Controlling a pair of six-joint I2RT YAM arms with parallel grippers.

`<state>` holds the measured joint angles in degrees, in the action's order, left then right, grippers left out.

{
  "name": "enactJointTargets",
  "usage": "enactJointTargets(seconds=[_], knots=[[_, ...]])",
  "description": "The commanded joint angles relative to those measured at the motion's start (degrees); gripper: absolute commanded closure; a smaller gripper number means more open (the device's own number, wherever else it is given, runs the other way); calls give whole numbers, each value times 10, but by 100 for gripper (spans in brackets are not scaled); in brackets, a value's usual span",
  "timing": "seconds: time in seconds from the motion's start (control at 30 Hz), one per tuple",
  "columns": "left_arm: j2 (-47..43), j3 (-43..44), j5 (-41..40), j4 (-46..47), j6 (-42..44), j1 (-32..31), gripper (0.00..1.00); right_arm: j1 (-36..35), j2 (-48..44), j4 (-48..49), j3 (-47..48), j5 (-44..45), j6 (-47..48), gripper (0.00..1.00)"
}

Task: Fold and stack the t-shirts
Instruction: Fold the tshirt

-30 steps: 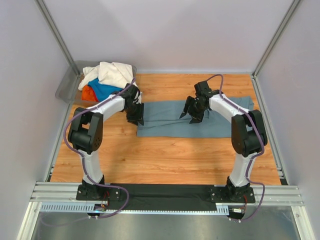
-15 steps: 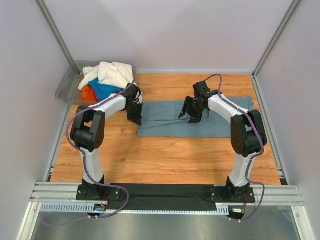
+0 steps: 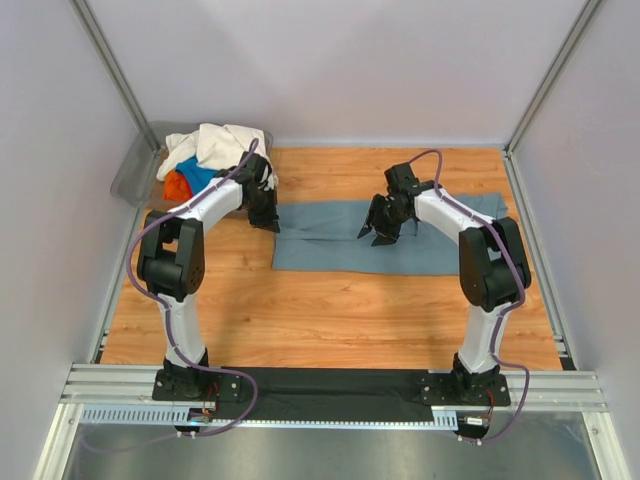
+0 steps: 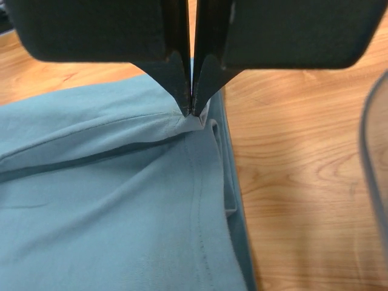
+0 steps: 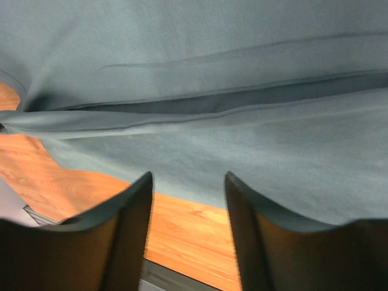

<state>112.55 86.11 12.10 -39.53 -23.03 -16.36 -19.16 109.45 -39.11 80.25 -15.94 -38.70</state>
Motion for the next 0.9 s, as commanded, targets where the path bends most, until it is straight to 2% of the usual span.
enactJointTargets(seconds=[0.0, 0.03, 0.1, 0.17, 0.23, 0.27, 0.3, 0.4, 0.6, 0.73, 0.87], knots=[[11, 9, 9, 20, -32, 14, 100, -6, 16, 43, 11, -26, -34, 53], [14, 12, 12, 21, -34, 16, 100, -7, 17, 66, 4, -29, -42, 56], [22, 15, 17, 19, -39, 19, 100, -11, 26, 91, -2, -50, -59, 69], [24, 14, 20, 19, -46, 20, 99, -13, 44, 107, 4, -57, -79, 75], [22, 8, 21, 18, -49, 21, 91, -16, 59, 111, 14, -59, -83, 81], [19, 4, 21, 21, -52, 21, 91, -16, 73, 109, 24, -60, -85, 85], [12, -1, 23, 29, -53, 21, 91, -17, 79, 109, 30, -66, -87, 92], [7, -5, 30, 36, -55, 20, 89, -18, 85, 112, 33, -70, -94, 100], [13, 2, 31, 33, -58, 21, 92, -34, 82, 121, 25, -70, -94, 100], [-5, -5, 25, 34, -55, 20, 77, -44, 103, 160, 23, -79, -121, 100], [-36, -6, -4, 9, -37, 20, 70, -47, 125, 172, 46, -77, -139, 100]])
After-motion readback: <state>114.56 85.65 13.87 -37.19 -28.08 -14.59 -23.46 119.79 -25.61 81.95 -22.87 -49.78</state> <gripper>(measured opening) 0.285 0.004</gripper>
